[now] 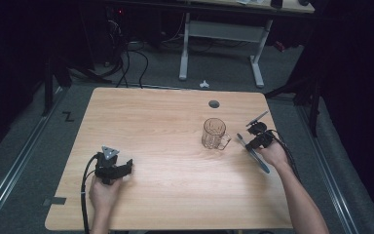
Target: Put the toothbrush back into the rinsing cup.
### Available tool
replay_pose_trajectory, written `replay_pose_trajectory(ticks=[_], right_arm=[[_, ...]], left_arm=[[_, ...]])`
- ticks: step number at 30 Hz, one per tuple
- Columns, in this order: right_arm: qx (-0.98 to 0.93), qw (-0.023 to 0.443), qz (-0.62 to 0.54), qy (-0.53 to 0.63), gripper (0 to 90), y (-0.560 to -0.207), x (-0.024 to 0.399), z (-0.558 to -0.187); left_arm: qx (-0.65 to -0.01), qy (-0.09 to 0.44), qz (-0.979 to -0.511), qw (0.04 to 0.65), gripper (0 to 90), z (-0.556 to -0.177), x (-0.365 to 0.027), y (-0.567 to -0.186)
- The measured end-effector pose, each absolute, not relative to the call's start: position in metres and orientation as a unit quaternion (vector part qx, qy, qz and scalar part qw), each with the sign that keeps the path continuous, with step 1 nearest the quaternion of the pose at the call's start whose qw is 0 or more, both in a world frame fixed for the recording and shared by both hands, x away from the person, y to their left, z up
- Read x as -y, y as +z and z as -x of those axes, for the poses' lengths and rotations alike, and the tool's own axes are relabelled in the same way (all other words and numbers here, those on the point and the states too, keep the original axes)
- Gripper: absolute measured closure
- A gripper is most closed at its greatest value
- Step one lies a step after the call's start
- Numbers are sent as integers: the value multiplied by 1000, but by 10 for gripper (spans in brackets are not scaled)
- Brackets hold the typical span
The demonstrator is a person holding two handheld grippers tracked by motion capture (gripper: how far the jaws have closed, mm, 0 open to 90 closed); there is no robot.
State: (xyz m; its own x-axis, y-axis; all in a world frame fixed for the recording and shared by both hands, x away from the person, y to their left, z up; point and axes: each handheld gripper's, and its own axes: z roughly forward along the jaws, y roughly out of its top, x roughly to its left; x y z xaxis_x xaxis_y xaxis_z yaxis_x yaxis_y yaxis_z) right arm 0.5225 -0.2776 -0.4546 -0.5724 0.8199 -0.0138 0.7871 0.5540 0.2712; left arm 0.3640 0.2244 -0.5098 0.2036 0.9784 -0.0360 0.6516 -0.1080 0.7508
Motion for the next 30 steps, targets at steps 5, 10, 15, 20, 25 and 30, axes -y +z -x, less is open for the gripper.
replay_pose_trajectory(ticks=[5,10,15,20,25,30], right_arm=[[-880,77,-451,129,799,-449,276,-519],[-880,82,-445,145,800,-444,276,-516],[-878,86,-443,161,800,-438,276,-512],[-877,94,-436,176,800,-432,277,-508],[-876,97,-434,188,800,-427,278,-504],[-874,95,-432,200,801,-426,279,-502]], left_arm=[[-581,247,-702,330,281,-364,-224,-510],[-581,247,-702,330,281,-364,-224,-510],[-581,247,-702,330,281,-364,-224,-510],[-581,248,-702,330,281,-364,-224,-510],[-580,248,-702,330,281,-364,-224,-510],[-580,248,-702,330,281,-364,-224,-510]])
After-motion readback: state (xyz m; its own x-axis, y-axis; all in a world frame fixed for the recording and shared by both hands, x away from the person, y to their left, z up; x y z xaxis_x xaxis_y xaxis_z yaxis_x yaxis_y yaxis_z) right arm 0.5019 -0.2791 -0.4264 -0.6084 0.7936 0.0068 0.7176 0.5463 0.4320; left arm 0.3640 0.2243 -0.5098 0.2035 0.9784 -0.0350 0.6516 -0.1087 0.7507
